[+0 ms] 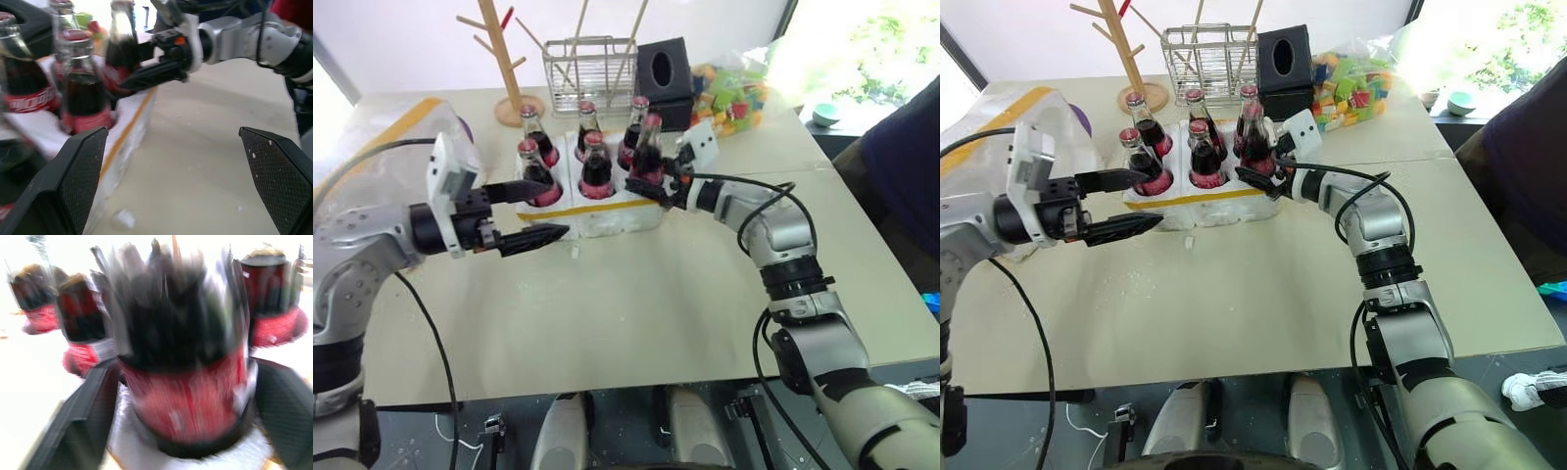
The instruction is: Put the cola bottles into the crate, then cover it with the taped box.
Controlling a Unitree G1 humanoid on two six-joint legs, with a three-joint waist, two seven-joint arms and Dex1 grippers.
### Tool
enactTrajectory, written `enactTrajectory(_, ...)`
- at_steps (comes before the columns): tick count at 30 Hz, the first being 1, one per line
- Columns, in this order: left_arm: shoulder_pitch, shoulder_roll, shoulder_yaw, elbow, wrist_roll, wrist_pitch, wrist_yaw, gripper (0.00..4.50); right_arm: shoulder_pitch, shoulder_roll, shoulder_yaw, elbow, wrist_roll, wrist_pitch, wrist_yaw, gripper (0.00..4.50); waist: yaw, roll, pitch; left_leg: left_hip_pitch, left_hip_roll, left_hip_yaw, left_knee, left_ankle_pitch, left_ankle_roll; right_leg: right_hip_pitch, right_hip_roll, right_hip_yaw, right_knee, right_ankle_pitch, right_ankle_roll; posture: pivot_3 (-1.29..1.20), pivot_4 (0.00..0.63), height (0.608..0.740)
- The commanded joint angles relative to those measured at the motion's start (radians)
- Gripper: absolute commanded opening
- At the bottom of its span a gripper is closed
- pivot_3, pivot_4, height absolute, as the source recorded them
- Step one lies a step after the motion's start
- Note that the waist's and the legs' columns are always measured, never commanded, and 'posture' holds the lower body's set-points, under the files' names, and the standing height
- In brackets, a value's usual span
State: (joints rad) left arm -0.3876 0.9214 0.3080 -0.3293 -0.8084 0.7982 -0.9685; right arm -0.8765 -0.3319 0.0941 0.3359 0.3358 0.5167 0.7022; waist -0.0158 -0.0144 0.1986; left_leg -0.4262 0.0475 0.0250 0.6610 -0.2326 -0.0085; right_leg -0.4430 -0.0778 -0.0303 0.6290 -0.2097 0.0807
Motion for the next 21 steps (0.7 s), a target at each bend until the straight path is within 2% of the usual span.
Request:
enactTrajectory(1, 0.089, 0.103, 0.164, 0.006, 0.011, 0.002, -0.051, 4.50, 0.031, -0.070, -0.030, -0.186, 0.046, 0.058, 0.071, 4.47, 0.001, 0.000, 0.000, 0.000, 0.000, 0.000, 0.000, 0.000, 0.000, 0.000, 0.000, 0.000, 0.000, 0.000, 0.000, 0.00, 0.150, 0.740)
enactTrajectory(5, 0.314, 0.240, 0.396, 0.057, 0.085, 0.008, -0.196, 4.50, 0.082, -0.204, -0.136, -0.405, 0.198, 0.232, 0.149, 4.47, 0.003, 0.000, 0.000, 0.000, 0.000, 0.001, -0.003, 0.000, 0.000, -0.002, -0.001, 0.000, -0.001, -0.001, -0.002, 0.00, 0.150, 0.740)
enactTrajectory(9, 0.521, 0.344, 0.708, 0.186, 0.215, 0.039, -0.386, 4.50, 0.139, -0.391, -0.253, -0.570, 0.359, 0.361, 0.264, 4.47, 0.004, 0.000, 0.001, 0.000, 0.000, 0.002, -0.007, 0.000, -0.001, -0.003, -0.001, -0.001, -0.003, -0.004, -0.006, 0.00, 0.150, 0.740)
enactTrajectory(12, 0.629, 0.412, 0.831, 0.357, 0.350, -0.022, -0.502, 4.50, 0.179, -0.501, -0.305, -0.629, 0.429, 0.395, 0.336, 4.47, 0.002, 0.000, 0.000, 0.003, 0.000, 0.002, -0.012, 0.001, -0.002, -0.002, -0.002, -0.002, -0.008, -0.004, -0.007, 0.00, 0.150, 0.740)
enactTrajectory(15, 0.660, 0.478, 0.808, 0.560, 0.456, -0.161, -0.550, 4.50, 0.197, -0.569, -0.320, -0.662, 0.465, 0.402, 0.382, 4.47, 0.001, 0.001, 0.000, 0.005, 0.001, 0.003, -0.014, 0.000, -0.003, -0.002, -0.002, -0.002, -0.010, -0.004, -0.008, 0.00, 0.150, 0.740)
enactTrajectory(19, 0.556, 0.587, 0.602, 0.889, 0.519, -0.369, -0.518, 4.50, 0.181, -0.593, -0.320, -0.673, 0.491, 0.391, 0.386, 4.47, 0.001, 0.001, 0.000, 0.004, 0.002, 0.005, -0.015, 0.000, -0.003, -0.005, -0.003, -0.002, -0.011, -0.004, -0.009, 0.00, 0.150, 0.740)
enactTrajectory(21, 0.464, 0.617, 0.468, 0.994, 0.525, -0.430, -0.507, 4.50, 0.172, -0.592, -0.320, -0.682, 0.491, 0.381, 0.369, 4.47, 0.002, 0.001, 0.000, 0.000, 0.002, 0.007, -0.015, 0.000, -0.003, -0.012, -0.004, -0.002, -0.011, -0.003, -0.009, 0.00, 0.150, 0.740)
